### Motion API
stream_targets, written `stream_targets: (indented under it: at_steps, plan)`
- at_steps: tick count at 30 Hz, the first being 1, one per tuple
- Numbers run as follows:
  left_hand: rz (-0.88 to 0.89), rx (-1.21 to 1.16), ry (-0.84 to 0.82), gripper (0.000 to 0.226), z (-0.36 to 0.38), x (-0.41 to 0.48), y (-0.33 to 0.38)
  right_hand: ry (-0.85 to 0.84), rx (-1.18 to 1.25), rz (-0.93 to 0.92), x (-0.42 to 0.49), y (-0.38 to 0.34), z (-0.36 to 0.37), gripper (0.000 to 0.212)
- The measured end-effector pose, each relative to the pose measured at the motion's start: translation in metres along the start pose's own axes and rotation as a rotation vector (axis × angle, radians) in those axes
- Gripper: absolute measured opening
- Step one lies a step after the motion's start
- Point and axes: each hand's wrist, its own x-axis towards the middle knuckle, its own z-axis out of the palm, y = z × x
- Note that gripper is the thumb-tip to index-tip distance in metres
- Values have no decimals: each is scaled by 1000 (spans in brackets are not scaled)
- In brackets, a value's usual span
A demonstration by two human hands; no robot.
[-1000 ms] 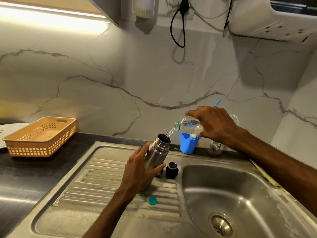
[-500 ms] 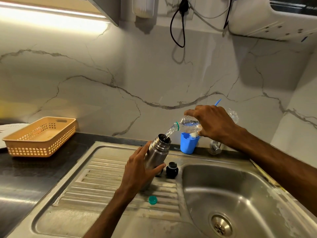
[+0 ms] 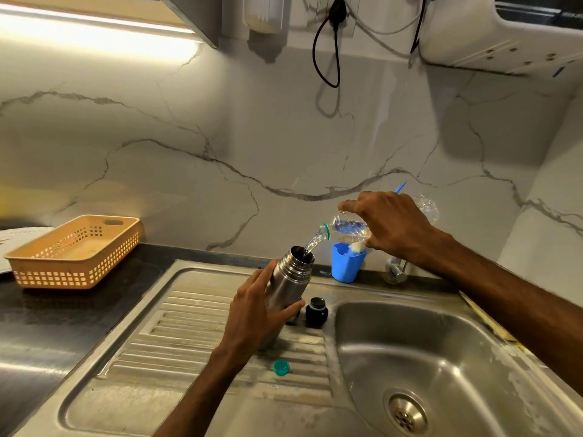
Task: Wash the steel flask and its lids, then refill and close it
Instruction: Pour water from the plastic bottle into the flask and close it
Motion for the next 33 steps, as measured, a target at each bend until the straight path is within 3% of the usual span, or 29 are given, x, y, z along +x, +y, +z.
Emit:
stream_targets:
  at_steps: [20, 33]
  plan:
    - [-4, 0, -9, 106, -2, 0, 3, 48, -23, -27, 10, -5, 4, 72]
    - [-8, 5, -11, 105, -2, 0, 4, 76, -97, -90, 11, -21, 2, 62]
